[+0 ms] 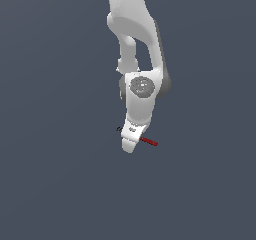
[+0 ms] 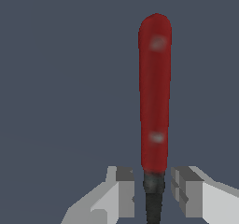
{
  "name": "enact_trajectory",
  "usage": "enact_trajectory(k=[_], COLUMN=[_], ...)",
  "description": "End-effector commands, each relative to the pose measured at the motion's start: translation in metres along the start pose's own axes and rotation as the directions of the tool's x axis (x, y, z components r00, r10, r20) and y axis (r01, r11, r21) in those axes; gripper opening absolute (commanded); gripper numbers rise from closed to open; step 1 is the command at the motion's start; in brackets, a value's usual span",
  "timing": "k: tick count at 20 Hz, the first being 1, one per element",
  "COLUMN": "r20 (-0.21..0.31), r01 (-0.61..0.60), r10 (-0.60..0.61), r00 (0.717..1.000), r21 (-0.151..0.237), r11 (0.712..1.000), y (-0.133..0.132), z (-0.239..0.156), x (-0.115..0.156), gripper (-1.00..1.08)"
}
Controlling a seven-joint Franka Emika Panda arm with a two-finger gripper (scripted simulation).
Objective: Pick up the object and move it to a goal position.
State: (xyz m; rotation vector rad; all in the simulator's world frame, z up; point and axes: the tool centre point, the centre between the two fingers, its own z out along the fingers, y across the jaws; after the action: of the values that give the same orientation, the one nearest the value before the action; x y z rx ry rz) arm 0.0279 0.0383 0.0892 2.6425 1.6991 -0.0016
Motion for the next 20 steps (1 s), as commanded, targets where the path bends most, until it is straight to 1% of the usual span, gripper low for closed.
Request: enact_trajectory(k=[1, 8, 20], r20=[0.000, 0.002, 0.002], r01=[0.000, 0.000, -0.001], r10=[0.000, 0.000, 0.001], r00=[1.000, 1.000, 1.000], r21=[-0.002, -0.002, -0.002], r11=[1.000, 1.000, 1.000], y=[-0.013, -0.052, -0.124], z=[-0.023, -0.089, -0.216], x=[0.006, 0.025, 0.061], gripper=[-1.00, -1.00, -1.00])
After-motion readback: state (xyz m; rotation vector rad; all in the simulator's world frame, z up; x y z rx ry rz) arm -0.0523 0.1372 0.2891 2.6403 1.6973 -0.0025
